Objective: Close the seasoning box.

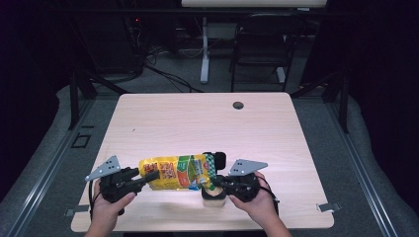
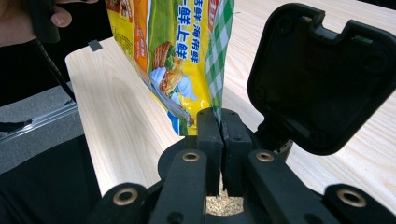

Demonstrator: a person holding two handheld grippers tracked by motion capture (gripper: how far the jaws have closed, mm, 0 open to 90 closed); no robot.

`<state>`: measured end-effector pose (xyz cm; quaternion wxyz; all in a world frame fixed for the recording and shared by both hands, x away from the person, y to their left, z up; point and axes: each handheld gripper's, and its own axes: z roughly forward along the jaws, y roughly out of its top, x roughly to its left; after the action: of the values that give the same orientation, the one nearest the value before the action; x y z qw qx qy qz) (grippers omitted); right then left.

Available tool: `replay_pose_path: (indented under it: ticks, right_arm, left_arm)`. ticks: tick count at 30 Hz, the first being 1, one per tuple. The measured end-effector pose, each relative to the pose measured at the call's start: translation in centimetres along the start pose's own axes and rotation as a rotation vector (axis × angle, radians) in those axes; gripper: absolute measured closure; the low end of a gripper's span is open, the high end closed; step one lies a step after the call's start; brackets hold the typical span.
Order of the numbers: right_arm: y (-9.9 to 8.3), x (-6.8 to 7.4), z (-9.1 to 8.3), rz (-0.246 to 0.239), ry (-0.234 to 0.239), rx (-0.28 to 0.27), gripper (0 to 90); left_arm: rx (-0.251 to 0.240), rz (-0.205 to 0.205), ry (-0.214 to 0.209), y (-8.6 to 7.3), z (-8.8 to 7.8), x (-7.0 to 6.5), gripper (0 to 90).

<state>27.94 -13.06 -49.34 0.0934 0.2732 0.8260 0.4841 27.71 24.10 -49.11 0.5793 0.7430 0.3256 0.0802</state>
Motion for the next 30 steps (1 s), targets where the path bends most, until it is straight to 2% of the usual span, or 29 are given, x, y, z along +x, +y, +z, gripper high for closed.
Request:
replay_pose_path:
  ticks: [8,9,13,18,21,23,30]
  right_arm:
    - [0.5,0.2,0.3,-0.017,0.011,0.026,89.2]
    - [0.5,0.3,0.4,-0.021,0.010,0.032,89.3]
    - [0.7,0.4,0.7,-0.034,0.004,0.049,89.4]
    - [1.0,0.3,0.6,-0.038,0.007,0.049,89.6]
    - [1.2,0.3,0.7,-0.043,0.005,0.047,89.7]
    - [1.2,0.4,0.7,-0.044,0.004,0.045,89.8]
    - [1.4,0.4,0.9,-0.044,0.011,0.036,89.9]
  left_arm:
    - [0.011,0.002,0.016,-0.6,-0.1,0.4,62.5]
    - [0.018,0.002,0.008,-0.6,-0.2,0.5,62.4]
    - [0.012,0.002,0.019,-1.0,-0.2,0.6,62.1]
    - [0.027,0.001,0.014,-1.4,-0.1,1.0,60.2]
    - [0.025,-0.010,0.031,-1.8,0.1,1.2,59.6]
    - [0.030,-0.018,0.023,-2.1,0.1,1.4,59.3]
    - [0.070,-0.022,0.031,-2.8,0.3,1.8,56.5]
